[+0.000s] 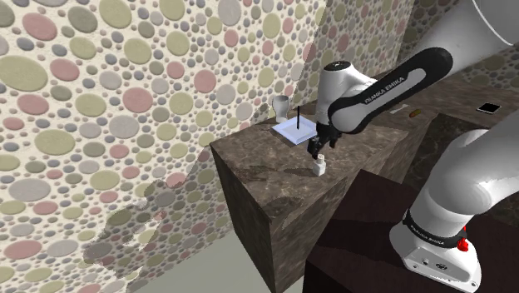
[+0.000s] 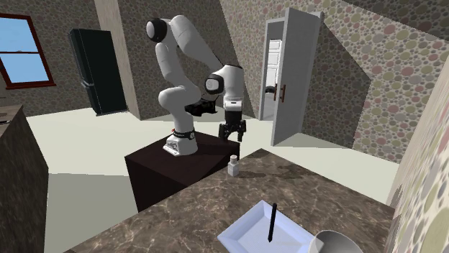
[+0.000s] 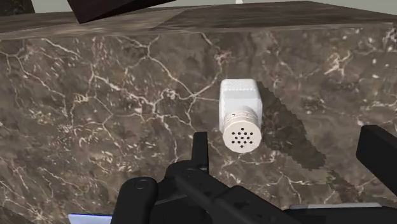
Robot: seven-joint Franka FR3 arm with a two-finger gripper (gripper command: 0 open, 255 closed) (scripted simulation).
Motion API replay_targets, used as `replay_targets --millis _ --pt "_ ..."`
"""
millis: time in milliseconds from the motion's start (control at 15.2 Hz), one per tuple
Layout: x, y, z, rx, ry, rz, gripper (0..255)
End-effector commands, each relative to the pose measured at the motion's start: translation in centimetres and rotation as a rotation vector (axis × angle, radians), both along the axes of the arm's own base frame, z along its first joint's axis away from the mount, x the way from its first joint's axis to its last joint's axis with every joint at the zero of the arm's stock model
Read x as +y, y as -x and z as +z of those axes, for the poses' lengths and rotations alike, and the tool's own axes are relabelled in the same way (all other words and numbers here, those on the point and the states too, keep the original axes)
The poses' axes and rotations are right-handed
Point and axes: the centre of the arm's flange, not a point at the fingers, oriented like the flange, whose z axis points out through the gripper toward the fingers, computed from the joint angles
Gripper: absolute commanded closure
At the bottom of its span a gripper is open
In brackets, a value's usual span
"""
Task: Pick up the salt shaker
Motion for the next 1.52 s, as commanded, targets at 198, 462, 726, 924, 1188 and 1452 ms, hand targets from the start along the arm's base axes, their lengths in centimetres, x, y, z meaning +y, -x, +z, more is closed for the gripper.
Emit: replay_targets --millis 198,462,726,924,1188,1452 --pt "-1.8 -0.8 -5.1 0.006 0.023 -0.022 0" --pt "-1.8 -0.8 -7.2 0.006 0.023 -0.022 0" --pt "-1.8 -0.8 -8.6 0.006 0.023 -0.022 0" --pt "-1.9 -0.8 -8.6 0.006 0.023 -0.022 255" --pt "-1.9 -0.8 -8.6 0.006 0.023 -0.022 255" --pt "-1.8 -0.8 -8.0 0.006 0.023 -0.022 255"
